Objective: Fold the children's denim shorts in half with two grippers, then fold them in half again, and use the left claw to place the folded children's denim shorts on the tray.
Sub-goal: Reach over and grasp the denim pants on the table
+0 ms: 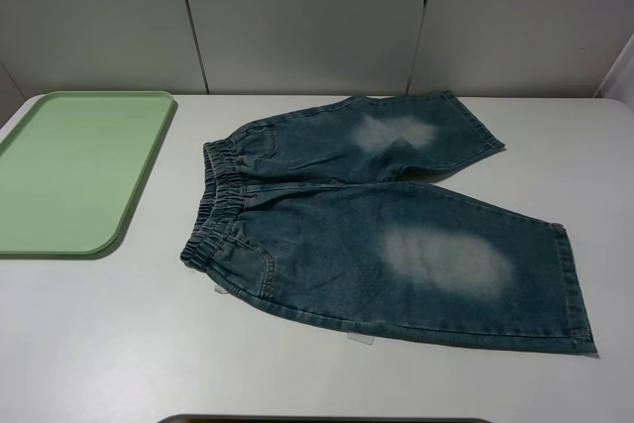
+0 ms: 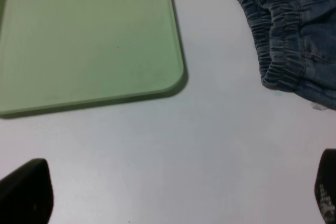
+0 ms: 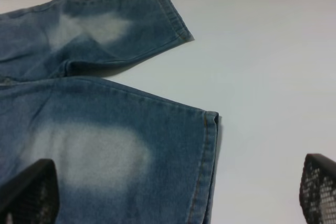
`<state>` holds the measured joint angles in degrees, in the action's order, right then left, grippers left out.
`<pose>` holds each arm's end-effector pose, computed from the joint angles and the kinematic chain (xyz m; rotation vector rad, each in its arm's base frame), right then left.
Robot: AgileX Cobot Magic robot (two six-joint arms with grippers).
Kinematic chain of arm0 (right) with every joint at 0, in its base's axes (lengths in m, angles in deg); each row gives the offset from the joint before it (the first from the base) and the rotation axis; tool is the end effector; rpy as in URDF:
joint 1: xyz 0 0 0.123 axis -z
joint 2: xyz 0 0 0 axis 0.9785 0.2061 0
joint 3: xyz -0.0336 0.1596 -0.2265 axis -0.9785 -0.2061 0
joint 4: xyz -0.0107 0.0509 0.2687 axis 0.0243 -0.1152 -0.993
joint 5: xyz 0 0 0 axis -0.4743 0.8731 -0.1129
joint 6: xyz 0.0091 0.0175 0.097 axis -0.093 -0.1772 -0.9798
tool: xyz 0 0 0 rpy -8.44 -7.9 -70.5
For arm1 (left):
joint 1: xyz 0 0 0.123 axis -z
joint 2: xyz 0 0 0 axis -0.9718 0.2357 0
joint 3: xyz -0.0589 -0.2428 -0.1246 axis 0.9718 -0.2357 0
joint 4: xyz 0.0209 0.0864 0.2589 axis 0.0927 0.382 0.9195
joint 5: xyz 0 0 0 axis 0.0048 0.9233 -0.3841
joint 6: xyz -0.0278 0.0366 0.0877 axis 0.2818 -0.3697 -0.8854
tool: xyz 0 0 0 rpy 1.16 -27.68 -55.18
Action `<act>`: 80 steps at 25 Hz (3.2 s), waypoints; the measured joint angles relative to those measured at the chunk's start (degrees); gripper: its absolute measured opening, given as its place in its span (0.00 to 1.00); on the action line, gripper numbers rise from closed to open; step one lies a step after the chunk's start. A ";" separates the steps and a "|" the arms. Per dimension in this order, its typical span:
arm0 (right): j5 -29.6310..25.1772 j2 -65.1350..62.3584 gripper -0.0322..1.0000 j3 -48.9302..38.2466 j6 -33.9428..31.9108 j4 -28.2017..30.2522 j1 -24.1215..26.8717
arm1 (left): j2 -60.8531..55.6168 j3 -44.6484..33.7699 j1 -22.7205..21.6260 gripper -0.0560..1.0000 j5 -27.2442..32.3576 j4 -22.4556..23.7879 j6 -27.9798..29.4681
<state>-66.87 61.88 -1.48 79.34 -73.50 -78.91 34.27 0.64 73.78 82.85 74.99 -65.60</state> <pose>0.0293 0.0004 0.2838 0.0142 2.0216 0.0268 0.0283 -0.0028 0.2806 0.0939 2.0558 0.0542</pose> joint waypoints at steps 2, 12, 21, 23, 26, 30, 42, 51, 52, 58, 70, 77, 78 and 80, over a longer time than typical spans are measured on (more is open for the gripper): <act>0.00 0.00 0.70 0.00 0.00 0.00 0.00 | 0.00 0.00 0.00 1.00 0.00 0.00 0.00; 0.00 0.00 0.70 0.00 0.00 0.00 0.00 | 0.00 0.00 0.00 1.00 0.00 0.00 0.00; 0.00 0.00 0.70 0.00 0.00 0.00 0.00 | 0.00 0.00 0.00 1.00 0.00 0.00 0.00; 0.00 0.00 0.70 0.00 0.00 0.00 0.00 | 0.00 0.00 0.00 1.00 -0.06 0.00 0.00; 0.00 0.00 0.70 0.00 0.00 0.00 0.00 | 0.00 0.00 0.00 1.00 -0.11 0.00 0.00; 0.00 0.00 0.70 0.00 0.00 -0.31 0.00 | 0.00 0.00 0.00 1.00 -0.11 0.00 0.00; 0.00 4.01 0.70 1.21 0.05 -1.03 0.00 | 4.41 1.15 0.00 0.98 0.07 0.00 1.15; 0.01 29.44 0.70 13.83 6.28 -1.35 0.00 | 28.61 13.70 0.05 0.98 1.38 0.00 -3.40; 0.06 31.95 0.70 14.94 7.61 -1.35 0.00 | 31.12 14.98 0.56 0.97 1.64 0.05 -3.83; 1.34 43.39 0.70 18.95 12.59 -1.35 -4.36 | 41.92 20.61 9.52 0.97 1.38 0.23 -8.87; 1.50 56.44 0.70 19.02 17.94 0.78 -26.24 | 56.64 20.89 35.88 0.97 5.09 0.57 -16.87; 1.84 63.48 0.70 19.02 23.39 1.18 -36.63 | 64.18 20.89 39.88 0.97 4.98 0.51 -20.53; 1.84 64.59 0.70 19.02 24.72 1.40 -37.73 | 65.34 20.89 39.94 0.97 4.90 0.56 -21.53; 1.95 67.12 0.70 19.05 26.64 1.94 -38.82 | 67.74 20.89 39.98 0.97 3.60 0.62 -24.98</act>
<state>-64.92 129.00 17.57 105.98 -71.56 -117.73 102.01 21.53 113.77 86.45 75.60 -90.58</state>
